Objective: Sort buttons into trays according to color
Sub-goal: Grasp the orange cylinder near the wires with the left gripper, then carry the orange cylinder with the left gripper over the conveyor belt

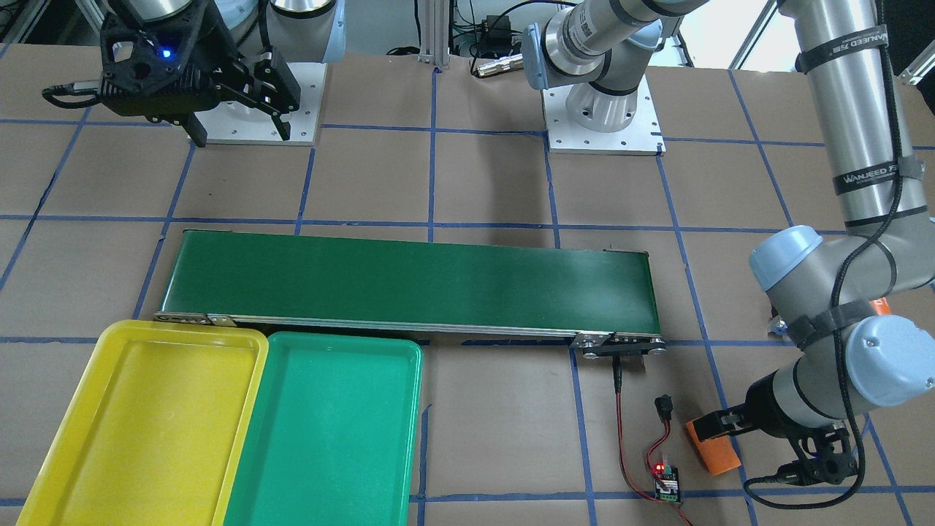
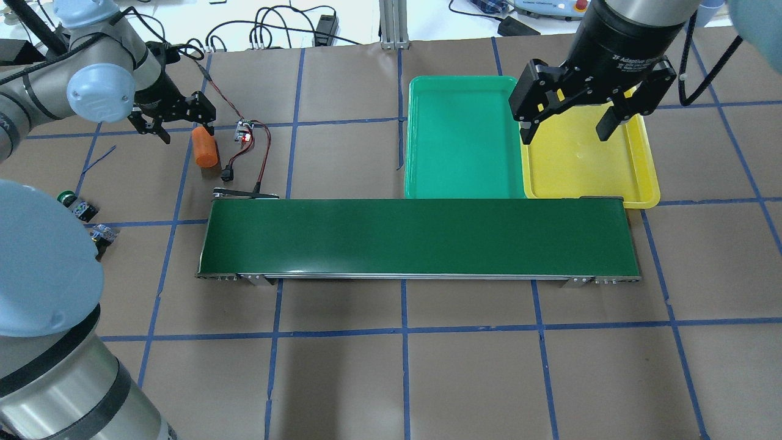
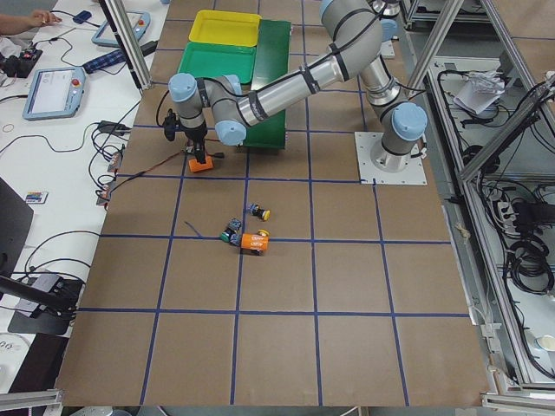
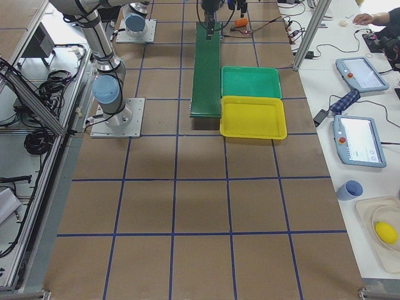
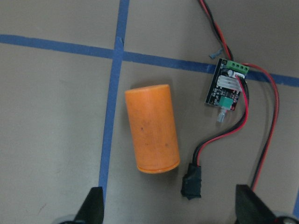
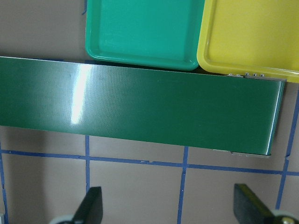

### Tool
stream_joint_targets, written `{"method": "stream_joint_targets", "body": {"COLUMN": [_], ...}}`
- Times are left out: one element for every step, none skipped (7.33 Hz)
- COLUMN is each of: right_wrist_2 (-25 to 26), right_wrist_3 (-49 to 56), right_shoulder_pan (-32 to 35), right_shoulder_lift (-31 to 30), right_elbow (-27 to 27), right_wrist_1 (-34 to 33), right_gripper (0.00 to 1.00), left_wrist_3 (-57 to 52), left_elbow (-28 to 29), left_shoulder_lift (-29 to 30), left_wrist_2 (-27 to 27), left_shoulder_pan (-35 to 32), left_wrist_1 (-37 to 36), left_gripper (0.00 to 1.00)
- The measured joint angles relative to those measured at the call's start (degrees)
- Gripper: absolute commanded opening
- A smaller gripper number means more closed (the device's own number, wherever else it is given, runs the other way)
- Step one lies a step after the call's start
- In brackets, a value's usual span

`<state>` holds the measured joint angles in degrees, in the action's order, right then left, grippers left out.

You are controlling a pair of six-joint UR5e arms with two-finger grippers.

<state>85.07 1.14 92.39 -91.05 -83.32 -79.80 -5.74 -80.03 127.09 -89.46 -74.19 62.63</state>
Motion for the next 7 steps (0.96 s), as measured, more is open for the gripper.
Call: {"method": "stream_joint_targets", "body": {"right_wrist_2": [0.0, 0.0, 0.0, 0.0, 0.0, 0.0, 0.0], "right_wrist_3": [0.0, 0.0, 0.0, 0.0, 0.0, 0.0, 0.0], "right_shoulder_pan": [0.0, 0.0, 0.0, 0.0, 0.0, 0.0, 0.0], "right_shoulder_lift": [0.0, 0.0, 0.0, 0.0, 0.0, 0.0, 0.0], "right_elbow": [0.0, 0.0, 0.0, 0.0, 0.0, 0.0, 0.0], "right_wrist_1": [0.0, 0.1, 0.1, 0.1, 0.0, 0.1, 0.1], "right_gripper": [1.0, 1.0, 1.0, 1.0, 1.0, 1.0, 1.0], "left_wrist_3": [-0.1, -0.3, -0.2, 0.1, 0.6, 1.0, 1.3], "left_elbow": [0.1, 0.0, 0.0, 0.1, 0.0, -0.3, -0.5], "left_shoulder_lift": [1.8, 3.5, 4.7, 5.4, 5.6, 5.3, 4.9], "left_wrist_2": [0.0, 0.0, 0.0, -0.1, -0.2, -0.3, -0.4], "left_shoulder_pan": [0.0, 0.0, 0.0, -0.3, -0.7, -0.7, -0.5], "left_wrist_1": [-1.9, -3.9, -5.2, -5.9, -6.0, -5.7, -4.9], "left_gripper": [1.0, 0.88, 0.42, 0.08, 0.02, 0.0, 0.0]}}
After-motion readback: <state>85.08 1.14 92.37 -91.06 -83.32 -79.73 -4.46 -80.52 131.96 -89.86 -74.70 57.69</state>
